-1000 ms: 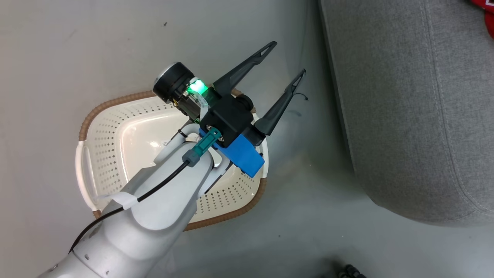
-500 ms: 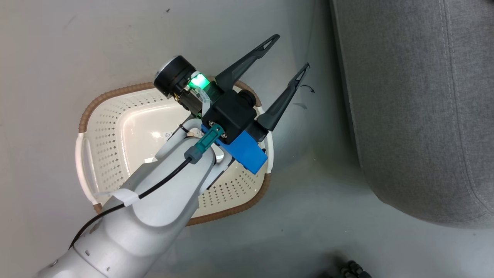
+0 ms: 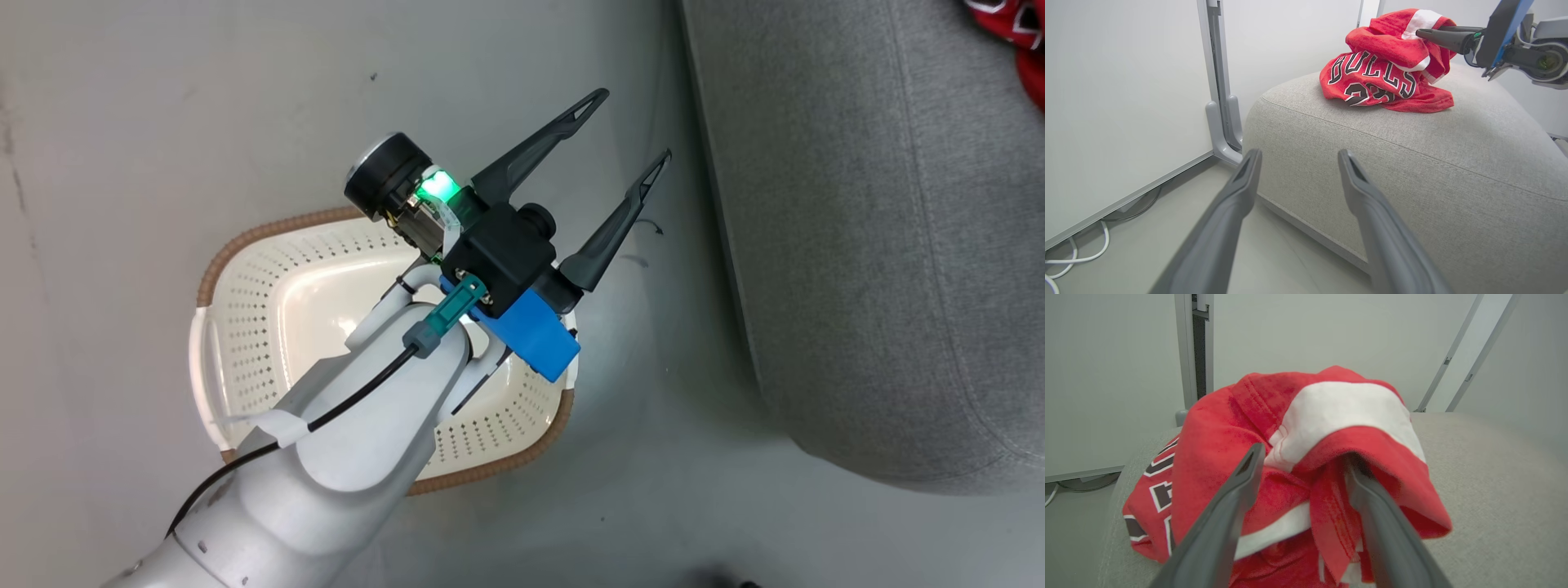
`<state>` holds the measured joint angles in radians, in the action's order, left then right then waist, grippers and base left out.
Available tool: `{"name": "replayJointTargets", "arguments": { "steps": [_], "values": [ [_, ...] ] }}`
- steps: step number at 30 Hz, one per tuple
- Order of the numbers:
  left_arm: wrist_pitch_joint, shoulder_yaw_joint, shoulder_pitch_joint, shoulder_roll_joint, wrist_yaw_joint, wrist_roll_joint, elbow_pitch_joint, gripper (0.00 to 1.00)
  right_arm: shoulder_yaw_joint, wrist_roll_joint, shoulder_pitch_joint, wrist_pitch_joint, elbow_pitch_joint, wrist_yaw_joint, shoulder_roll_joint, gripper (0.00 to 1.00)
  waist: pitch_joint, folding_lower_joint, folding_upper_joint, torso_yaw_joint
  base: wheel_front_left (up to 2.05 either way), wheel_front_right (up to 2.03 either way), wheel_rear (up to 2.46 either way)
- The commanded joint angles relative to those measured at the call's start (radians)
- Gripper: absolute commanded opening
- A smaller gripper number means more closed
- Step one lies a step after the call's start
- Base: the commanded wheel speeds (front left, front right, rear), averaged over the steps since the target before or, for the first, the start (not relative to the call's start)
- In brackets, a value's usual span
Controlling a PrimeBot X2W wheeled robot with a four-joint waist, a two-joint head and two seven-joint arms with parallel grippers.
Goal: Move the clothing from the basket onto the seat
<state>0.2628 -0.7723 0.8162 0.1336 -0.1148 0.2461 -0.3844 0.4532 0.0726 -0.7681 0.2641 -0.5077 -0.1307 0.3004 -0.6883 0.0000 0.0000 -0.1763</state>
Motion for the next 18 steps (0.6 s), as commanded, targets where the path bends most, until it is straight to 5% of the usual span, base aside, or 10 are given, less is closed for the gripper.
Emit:
{"name": "replayJointTargets", "arguments": {
  "steps": [1, 18],
  "values": [
    [0.003, 0.007, -0.013, -0.002, 0.000, 0.003, 0.004, 1.00, 0.000, -0.001, 0.038, 0.001, 0.017, 0.000, -0.007, 1.00, 0.032, 0.0000, 0.0000, 0.002, 0.00, 0.00, 0.00],
    [0.003, 0.151, -0.211, -0.017, 0.023, 0.024, 0.023, 1.00, -0.166, 0.008, 0.359, 0.001, 0.258, 0.000, -0.115, 1.00, 0.286, 0.0000, 0.0000, 0.071, 0.00, 0.00, 0.00]
  ]
}}
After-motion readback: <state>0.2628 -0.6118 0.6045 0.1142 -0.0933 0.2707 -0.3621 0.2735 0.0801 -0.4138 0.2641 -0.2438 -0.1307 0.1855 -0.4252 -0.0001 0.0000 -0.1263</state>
